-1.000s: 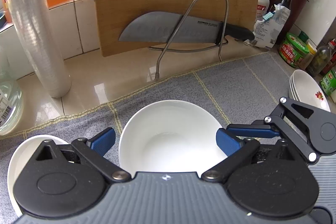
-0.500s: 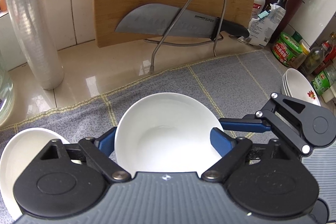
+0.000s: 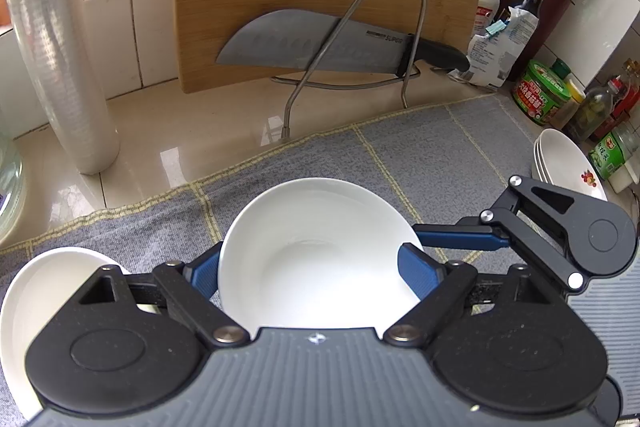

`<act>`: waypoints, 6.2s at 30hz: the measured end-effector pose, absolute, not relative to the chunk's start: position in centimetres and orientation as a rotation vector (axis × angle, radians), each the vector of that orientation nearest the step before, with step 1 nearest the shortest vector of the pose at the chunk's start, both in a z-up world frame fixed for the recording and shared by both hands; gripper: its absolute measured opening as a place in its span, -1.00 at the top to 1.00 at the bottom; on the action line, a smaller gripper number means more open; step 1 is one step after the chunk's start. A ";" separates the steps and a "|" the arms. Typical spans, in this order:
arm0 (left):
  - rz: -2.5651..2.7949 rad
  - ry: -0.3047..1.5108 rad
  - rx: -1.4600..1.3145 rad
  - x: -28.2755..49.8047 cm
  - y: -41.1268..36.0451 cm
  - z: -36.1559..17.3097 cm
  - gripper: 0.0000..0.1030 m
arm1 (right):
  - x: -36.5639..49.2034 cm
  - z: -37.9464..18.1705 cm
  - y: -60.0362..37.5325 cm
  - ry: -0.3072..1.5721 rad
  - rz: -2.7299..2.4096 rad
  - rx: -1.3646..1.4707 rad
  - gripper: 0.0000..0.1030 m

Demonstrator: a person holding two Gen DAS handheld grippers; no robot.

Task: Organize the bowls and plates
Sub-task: 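Grasp the floral bowl rim with the left gripper and lift it, then carry the floral bowl with the left gripper toward the white bowl, then lower the floral bowl into the white bowl and open the left gripper, then move the right gripper toward the last floral bowl by the sink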

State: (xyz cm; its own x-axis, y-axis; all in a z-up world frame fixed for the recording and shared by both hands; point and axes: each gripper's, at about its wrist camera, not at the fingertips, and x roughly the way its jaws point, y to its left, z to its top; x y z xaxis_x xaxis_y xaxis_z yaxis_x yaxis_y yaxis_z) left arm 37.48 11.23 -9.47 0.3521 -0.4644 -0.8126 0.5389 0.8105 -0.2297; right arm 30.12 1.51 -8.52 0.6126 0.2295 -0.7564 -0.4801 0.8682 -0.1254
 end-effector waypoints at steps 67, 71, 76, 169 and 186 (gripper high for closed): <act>-0.844 0.982 0.116 25.2 0.7 -4.6 -0.72 | 17.0 -4.3 -8.2 0.860 0.289 -0.215 -0.69; -0.848 0.995 0.109 25.1 0.4 -4.9 -0.71 | 16.7 -4.5 -8.5 0.871 0.284 -0.206 -0.69; -0.849 1.010 0.111 24.9 0.1 -5.5 -0.71 | 16.5 -4.9 -8.7 0.889 0.288 -0.198 -0.69; -0.082 0.558 -0.014 16.0 18.0 -6.6 -0.98 | 20.2 -0.7 -6.9 0.633 0.542 -0.165 -1.00; -0.148 0.609 0.011 22.8 21.1 -10.2 -0.98 | 27.7 0.4 0.2 0.702 0.519 -0.191 -1.00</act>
